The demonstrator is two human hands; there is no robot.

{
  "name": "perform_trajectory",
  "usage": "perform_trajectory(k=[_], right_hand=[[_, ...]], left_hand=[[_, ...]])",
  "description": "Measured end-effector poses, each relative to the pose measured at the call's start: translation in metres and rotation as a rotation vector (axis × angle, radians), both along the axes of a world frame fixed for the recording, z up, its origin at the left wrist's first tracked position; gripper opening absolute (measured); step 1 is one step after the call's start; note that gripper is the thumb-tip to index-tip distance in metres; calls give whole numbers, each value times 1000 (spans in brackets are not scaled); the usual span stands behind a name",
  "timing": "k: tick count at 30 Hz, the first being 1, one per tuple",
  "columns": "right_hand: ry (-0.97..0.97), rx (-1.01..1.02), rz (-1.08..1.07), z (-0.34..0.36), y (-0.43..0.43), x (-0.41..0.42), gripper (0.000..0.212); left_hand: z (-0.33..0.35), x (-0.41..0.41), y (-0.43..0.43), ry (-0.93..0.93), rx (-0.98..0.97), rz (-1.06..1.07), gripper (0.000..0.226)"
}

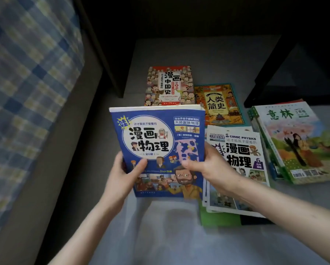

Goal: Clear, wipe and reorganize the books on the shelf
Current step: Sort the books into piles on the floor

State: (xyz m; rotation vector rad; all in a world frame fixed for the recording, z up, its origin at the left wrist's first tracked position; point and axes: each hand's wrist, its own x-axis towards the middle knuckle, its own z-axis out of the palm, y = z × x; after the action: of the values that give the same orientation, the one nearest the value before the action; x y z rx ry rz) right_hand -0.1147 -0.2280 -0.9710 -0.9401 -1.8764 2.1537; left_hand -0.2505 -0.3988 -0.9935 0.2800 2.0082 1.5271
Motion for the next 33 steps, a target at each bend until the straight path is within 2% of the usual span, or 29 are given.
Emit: perform_trajectory(k=[2,5,8,10,15,18,23,26,29,31,32,33], right_hand=[[-2,43,9,-4,1,2,30],[-117,62,57,-21,-7,6,24],[-116,123,-6,-21,1,-4,28],[-105,142,-63,-14,19,-16,34],[-66,52,-162,9,79,-48,38],[-195,104,-151,6,104,-47,39],[-694,732,-39,-19,115,14,33],[-913,873,43,-30,108,73,30],[-1058,839,66,-45,94,126,43],[-1115,681,90,-51,84,148,53],[-1118,578,82,-53,79,153,54],[-1109,506,56,-55,76,156,54]], left_hand=[[-2,-2,2,39,88,3,31],[-13,4,1,97,15,-38,31],[-15,3,5,137,-21,-9,19],[-2,-5,19,62,-14,13,10],[34,-49,93,-290,7,43,13],[42,-76,131,-315,-64,81,20],[16,-92,151,-232,-242,106,28],[6,-97,153,-27,-420,29,37],[8,-96,151,49,-539,-55,56],[17,-91,148,88,-628,-90,63],[24,-86,145,219,-734,-144,65],[31,-80,142,448,-836,-208,64]])
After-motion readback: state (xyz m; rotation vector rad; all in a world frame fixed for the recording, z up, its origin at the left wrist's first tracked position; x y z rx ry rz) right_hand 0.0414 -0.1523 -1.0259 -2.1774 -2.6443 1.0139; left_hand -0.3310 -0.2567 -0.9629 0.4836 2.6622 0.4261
